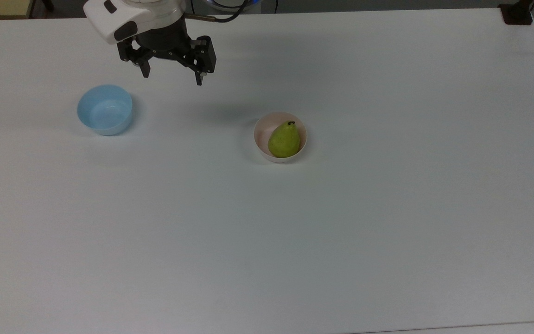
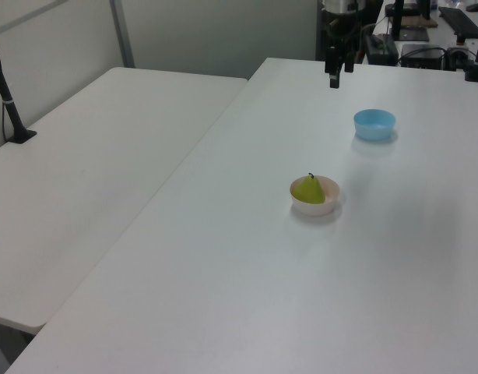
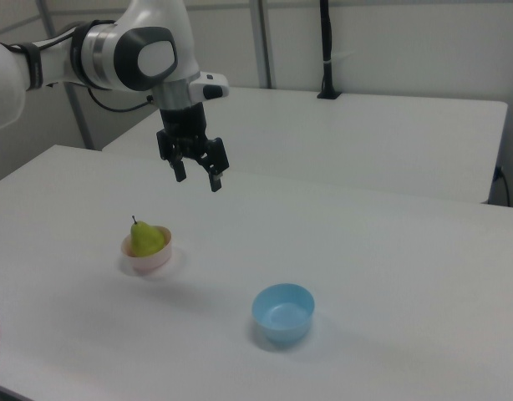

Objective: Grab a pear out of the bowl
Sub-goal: 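Move the open gripper over the pink bowl and lower onto the pear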

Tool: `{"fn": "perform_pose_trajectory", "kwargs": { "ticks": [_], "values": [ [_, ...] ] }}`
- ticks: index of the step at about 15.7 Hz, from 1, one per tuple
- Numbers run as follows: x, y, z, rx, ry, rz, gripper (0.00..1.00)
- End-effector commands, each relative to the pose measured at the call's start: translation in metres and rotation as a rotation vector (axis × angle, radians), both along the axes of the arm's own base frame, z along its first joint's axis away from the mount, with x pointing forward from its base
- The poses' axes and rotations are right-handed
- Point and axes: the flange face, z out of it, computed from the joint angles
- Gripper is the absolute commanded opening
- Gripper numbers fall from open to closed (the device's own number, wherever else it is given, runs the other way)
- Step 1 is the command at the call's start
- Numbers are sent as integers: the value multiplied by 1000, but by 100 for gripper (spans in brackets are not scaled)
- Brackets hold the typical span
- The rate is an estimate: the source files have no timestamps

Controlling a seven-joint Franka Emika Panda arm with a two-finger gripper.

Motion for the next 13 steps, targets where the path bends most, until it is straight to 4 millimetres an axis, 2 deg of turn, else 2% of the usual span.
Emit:
{"fn": "perform_pose_trajectory", "kwargs": {
  "ticks": [1, 8, 11, 13],
  "values": [
    [-8, -1, 4, -9, 9, 7, 100],
    [-5, 1, 4, 2, -1, 13, 100],
    [-3, 28, 1, 1, 2, 47, 100],
    [5, 59, -4, -1, 5, 95, 100]
  ]
}}
